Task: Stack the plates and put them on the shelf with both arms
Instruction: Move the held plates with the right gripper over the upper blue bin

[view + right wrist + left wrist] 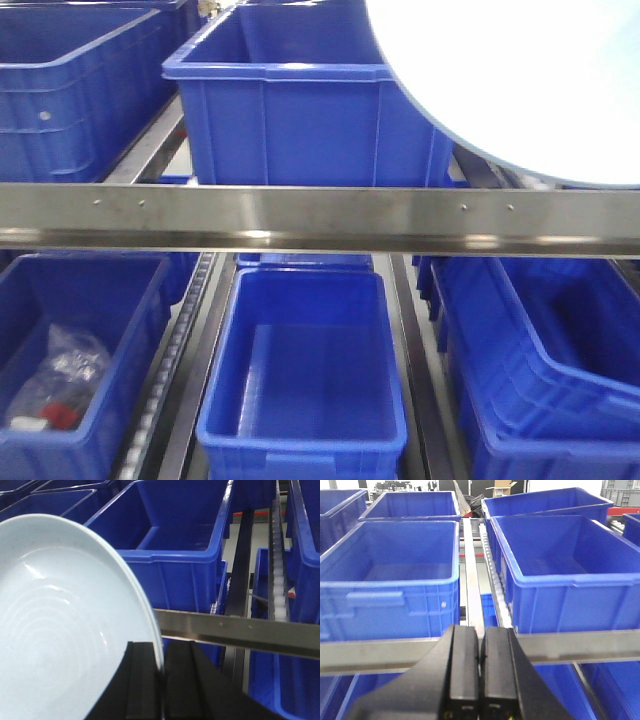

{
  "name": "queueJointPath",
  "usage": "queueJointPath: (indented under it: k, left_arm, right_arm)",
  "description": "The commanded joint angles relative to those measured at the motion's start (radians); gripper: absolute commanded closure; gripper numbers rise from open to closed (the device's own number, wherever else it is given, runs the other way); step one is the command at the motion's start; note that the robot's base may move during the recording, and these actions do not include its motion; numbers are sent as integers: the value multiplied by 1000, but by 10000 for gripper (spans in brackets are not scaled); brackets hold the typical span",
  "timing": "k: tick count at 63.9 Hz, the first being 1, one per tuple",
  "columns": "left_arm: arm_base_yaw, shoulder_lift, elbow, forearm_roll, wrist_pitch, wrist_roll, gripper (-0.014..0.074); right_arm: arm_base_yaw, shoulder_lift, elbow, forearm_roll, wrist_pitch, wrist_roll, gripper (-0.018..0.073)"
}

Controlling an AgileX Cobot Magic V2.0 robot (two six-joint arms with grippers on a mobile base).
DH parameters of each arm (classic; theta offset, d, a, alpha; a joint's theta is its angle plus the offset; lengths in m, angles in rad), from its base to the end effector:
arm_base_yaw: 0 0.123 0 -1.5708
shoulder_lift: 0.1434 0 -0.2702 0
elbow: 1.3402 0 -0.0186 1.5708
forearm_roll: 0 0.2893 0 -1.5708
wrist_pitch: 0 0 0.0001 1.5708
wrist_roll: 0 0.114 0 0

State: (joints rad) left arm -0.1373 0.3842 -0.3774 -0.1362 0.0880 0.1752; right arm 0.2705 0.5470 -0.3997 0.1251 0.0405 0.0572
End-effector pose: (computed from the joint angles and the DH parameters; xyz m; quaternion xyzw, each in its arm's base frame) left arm 0.1656 -0.0243 0.2999 0.0668 0.7063 -0.0387 0.7036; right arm 0.1877 0.0527 0.2848 -0.0344 0.7409 0.1524 0.6532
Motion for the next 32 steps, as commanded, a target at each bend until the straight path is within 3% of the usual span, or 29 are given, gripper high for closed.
queueJointPath:
  k: [1, 32]
  left_arm:
    - [0, 12, -29, -2, -82, -7, 516]
    - [0, 12, -29, -2, -82, -7, 516]
  right_arm:
    - [-5, 0, -31, 5, -98, 1, 510]
    - [-5, 0, -31, 5, -98, 1, 510]
